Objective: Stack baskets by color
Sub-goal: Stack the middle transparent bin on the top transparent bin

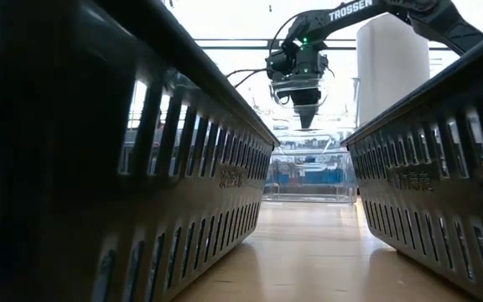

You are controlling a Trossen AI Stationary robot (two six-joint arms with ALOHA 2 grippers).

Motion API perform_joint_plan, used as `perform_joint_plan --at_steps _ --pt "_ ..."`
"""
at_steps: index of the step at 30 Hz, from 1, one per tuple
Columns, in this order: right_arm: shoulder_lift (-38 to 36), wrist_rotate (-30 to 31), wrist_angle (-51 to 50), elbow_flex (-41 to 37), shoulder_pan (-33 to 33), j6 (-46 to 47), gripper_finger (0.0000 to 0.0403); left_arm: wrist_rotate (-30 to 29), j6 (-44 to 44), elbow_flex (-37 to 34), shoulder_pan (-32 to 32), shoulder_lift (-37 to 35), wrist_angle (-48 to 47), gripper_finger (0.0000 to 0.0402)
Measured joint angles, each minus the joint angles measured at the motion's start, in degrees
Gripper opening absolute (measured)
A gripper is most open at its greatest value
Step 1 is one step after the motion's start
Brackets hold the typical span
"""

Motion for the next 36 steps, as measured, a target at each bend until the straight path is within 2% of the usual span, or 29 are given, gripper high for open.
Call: perform_joint_plan --at_steps 8,15,18,23,29,32,36 --pt "1.77 -0.42 -1.56 -0.48 0.22 0.05 0.0017 0.02 0.00 0.00 0.00 0.00 0.01 0.0117" --pt "1.83 -0.18 1.32 -2.98 0.37 0.05 0.0033 0.02 0.00 -0.02 -0.01 0.00 0.00 0.0117" --pt "1.88 -0.20 1.89 -3.81 0.56 0.05 0.0053 0.02 0.00 -0.02 -0.02 0.00 0.00 0.0117" --pt "1.65 0.23 1.57 -3.81 0.96 0.30 0.0108 0.02 0.00 -0.02 -0.02 0.00 0.00 0.0117" --pt "-0.13 9.44 -0.61 -1.57 2.20 4.68 0.0168 0.02 0.00 0.00 0.00 0.00 0.00 0.0117" --pt "-2.12 10.75 -0.79 -0.38 3.55 7.51 0.0181 0.00 0.00 -0.02 -0.01 0.01 0.01 0.0117" --pt "-5.85 8.89 -2.13 0.00 6.82 11.26 0.0183 0.00 -0.02 -0.02 0.00 0.00 0.02 0.0117"
